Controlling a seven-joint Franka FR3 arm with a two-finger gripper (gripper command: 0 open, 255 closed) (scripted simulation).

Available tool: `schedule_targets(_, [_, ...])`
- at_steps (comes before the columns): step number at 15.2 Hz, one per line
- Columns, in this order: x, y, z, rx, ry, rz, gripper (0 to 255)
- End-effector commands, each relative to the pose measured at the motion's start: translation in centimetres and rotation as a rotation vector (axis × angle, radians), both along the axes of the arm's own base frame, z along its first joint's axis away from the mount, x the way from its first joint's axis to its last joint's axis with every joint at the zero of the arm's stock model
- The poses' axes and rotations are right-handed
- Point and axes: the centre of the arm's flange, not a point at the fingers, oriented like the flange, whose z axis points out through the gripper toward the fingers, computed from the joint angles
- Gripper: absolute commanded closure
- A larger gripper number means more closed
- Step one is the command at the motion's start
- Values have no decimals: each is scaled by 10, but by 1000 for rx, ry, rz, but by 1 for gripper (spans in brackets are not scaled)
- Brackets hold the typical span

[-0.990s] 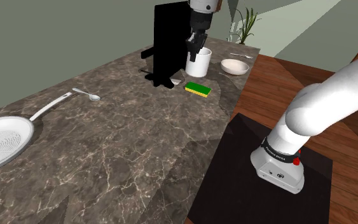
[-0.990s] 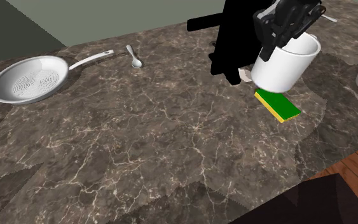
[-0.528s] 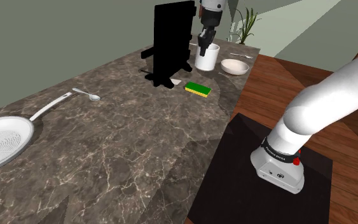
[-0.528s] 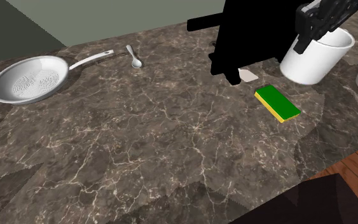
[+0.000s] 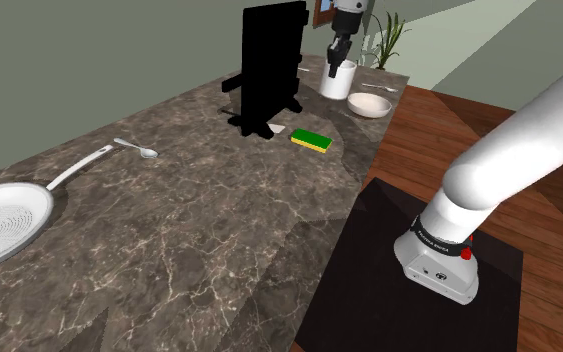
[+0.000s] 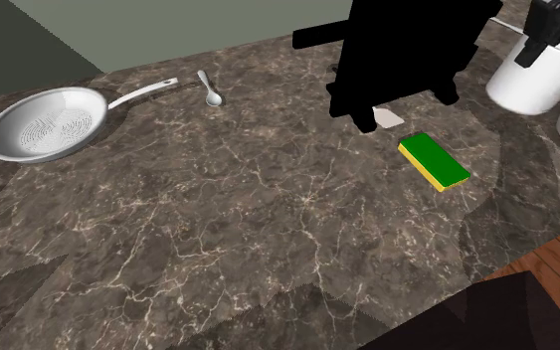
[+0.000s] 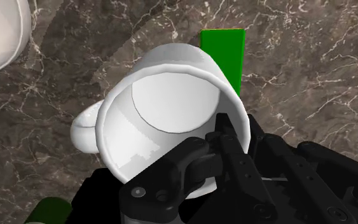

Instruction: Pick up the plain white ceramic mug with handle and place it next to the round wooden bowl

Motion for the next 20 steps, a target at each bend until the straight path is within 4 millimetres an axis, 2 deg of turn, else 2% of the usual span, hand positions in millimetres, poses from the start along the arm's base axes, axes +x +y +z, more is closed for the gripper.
schedule_targets(1, [3, -30, 0, -1, -1, 1, 255])
schedule_targets(8, [16, -120, 0, -1, -1, 1, 255])
schedule_targets(20, [16, -120, -63, -1, -1, 1, 255])
